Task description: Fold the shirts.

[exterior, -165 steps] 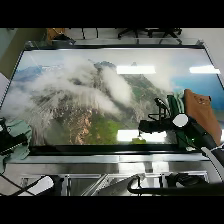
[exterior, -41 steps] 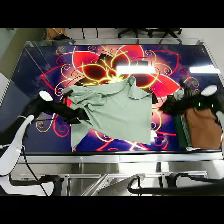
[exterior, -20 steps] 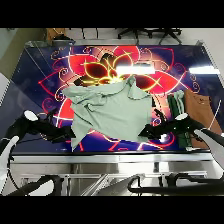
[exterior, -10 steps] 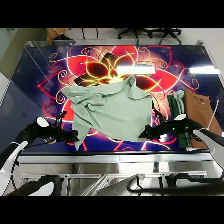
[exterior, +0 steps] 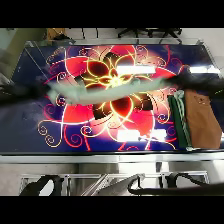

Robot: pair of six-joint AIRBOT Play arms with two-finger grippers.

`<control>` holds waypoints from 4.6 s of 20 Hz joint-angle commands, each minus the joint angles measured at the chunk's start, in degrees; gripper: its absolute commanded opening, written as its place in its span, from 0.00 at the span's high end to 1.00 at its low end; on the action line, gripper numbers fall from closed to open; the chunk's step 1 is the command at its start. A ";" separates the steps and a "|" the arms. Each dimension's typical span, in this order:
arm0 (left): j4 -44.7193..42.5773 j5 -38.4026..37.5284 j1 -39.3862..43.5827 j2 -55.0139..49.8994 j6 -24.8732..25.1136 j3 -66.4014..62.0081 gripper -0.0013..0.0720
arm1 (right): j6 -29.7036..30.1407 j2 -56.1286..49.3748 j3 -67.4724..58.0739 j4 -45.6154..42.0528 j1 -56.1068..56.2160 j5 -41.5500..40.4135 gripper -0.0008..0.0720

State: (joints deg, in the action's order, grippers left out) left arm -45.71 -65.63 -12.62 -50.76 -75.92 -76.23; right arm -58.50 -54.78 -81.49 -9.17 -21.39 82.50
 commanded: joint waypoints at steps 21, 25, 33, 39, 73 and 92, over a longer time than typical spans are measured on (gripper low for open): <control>-22.99 8.85 10.95 -25.75 2.10 -24.74 0.97 | -2.29 -16.37 -16.02 -27.61 17.42 -19.19 0.96; -31.21 11.69 13.75 -48.50 -1.92 -32.94 0.97 | -2.14 -32.74 -16.17 -30.03 18.62 -32.39 0.96; -29.31 13.94 12.55 -60.24 -4.07 -39.41 0.63 | 1.99 -41.51 -16.98 -28.06 17.18 -38.64 0.48; -29.73 -10.51 1.42 -48.54 -4.24 -38.64 0.05 | -5.51 -32.39 -15.91 -37.66 6.78 -15.63 0.49; -14.97 -12.41 -13.51 -35.39 8.22 22.45 0.49 | -5.84 -23.82 11.37 -47.69 3.28 -11.32 0.45; 5.73 -11.80 -20.24 -40.63 19.37 27.52 0.96 | -6.05 -26.64 12.28 -47.56 3.80 -8.87 0.37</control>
State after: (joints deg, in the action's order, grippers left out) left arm -41.36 -74.41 -30.59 -92.58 -56.86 -48.25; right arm -64.34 -79.92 -69.38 -56.49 -17.93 73.65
